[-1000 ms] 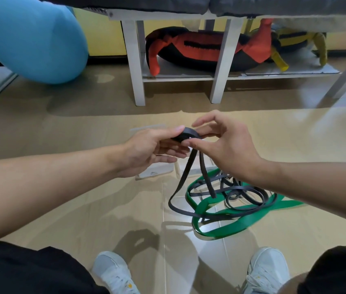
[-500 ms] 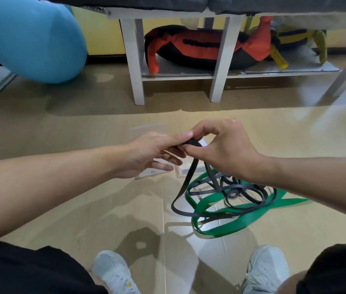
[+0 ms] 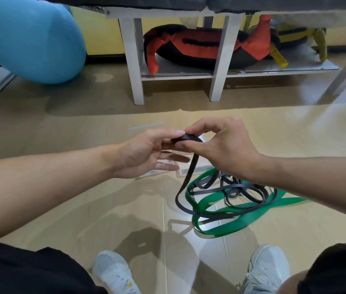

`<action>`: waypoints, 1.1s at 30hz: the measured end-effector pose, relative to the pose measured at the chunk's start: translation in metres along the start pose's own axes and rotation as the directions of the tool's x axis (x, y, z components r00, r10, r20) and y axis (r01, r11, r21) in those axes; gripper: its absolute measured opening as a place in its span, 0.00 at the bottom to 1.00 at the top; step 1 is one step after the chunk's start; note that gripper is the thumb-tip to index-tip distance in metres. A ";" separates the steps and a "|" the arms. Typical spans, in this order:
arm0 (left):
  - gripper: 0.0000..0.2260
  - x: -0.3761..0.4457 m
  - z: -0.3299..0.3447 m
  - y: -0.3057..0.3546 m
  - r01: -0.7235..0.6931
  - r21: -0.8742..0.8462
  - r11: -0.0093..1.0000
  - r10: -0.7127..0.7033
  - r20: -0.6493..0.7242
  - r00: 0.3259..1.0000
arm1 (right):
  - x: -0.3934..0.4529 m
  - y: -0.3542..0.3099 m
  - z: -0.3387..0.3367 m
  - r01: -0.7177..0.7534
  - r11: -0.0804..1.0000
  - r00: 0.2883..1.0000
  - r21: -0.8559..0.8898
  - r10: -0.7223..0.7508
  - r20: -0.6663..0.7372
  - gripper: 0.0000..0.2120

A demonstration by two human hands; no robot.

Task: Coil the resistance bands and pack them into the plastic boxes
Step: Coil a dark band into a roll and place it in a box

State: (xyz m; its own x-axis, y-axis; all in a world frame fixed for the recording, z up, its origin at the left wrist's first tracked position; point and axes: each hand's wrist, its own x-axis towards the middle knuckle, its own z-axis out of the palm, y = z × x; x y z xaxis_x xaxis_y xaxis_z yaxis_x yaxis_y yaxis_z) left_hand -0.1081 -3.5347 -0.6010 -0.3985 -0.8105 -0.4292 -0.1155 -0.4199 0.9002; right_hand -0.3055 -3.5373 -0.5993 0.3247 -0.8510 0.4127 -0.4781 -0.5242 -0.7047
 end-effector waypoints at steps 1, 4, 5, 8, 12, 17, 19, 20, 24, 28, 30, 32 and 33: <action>0.21 0.000 0.001 0.000 0.015 0.056 0.998 -0.013 -0.023 1.000 | 0.000 0.000 0.000 0.000 1.000 1.000 -0.025 0.000 0.006 0.07; 0.19 0.001 0.007 0.002 0.018 0.228 0.974 0.008 -0.113 0.994 | -0.001 0.001 -0.001 0.011 0.997 0.999 -0.081 -0.008 0.034 0.09; 0.16 0.001 0.009 0.003 0.013 0.256 0.967 0.021 -0.129 0.991 | -0.001 0.001 -0.001 0.019 0.996 0.999 -0.085 -0.015 0.046 0.09; 0.11 0.002 0.009 0.001 -0.013 0.251 0.968 0.050 -0.140 0.989 | 0.000 0.002 -0.001 0.037 0.995 0.997 -0.087 -0.031 0.067 0.08; 0.13 0.001 0.006 0.000 -0.060 0.131 0.990 0.077 -0.126 0.989 | 0.000 0.006 0.000 0.059 0.995 0.996 -0.086 -0.052 0.073 0.13; 0.20 -0.001 -0.003 0.001 -0.076 -0.026 0.997 0.073 -0.103 0.992 | -0.004 0.012 -0.001 -0.037 0.999 0.999 0.024 0.037 0.007 0.13; 0.20 -0.001 -0.003 -0.001 -0.062 -0.081 0.995 0.056 -0.082 0.995 | -0.004 0.011 0.000 -0.041 0.998 0.999 0.044 0.041 0.005 0.11; 0.21 0.000 -0.004 -0.002 -0.052 -0.106 0.993 0.044 -0.073 0.996 | -0.005 0.010 0.000 -0.038 0.998 0.999 0.047 0.038 0.007 0.11; 0.23 0.000 -0.005 -0.003 0.001 -0.046 0.999 -0.002 -0.023 1.000 | -0.005 0.008 0.000 -0.044 0.999 0.999 0.003 0.044 0.032 0.10; 0.27 0.003 0.005 -0.002 0.058 0.249 0.967 -0.017 -0.166 0.986 | -0.005 0.005 -0.002 -0.056 0.995 0.995 -0.082 0.063 0.082 0.09; 0.26 0.005 0.007 -0.003 0.049 0.302 0.952 0.024 -0.234 0.972 | -0.005 0.004 -0.001 -0.052 0.991 0.992 -0.125 0.066 0.107 0.10; 0.21 0.007 0.006 -0.002 0.023 0.314 0.949 0.065 -0.265 0.962 | -0.005 0.004 -0.001 -0.051 0.989 0.992 -0.139 0.067 0.110 0.10; 0.19 0.007 0.004 -0.002 0.008 0.321 0.947 0.083 -0.271 0.959 | -0.006 0.005 -0.001 -0.050 0.990 0.993 -0.134 0.064 0.104 0.09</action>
State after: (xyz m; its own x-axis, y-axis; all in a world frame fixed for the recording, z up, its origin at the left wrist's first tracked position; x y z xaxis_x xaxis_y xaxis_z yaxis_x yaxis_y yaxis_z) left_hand -0.1145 -3.5375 -0.6054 -0.1451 -0.9229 -0.3566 -0.4045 -0.2735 0.8727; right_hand -0.3103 -3.5350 -0.6044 0.3760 -0.8751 0.3045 -0.5990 -0.4803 -0.6407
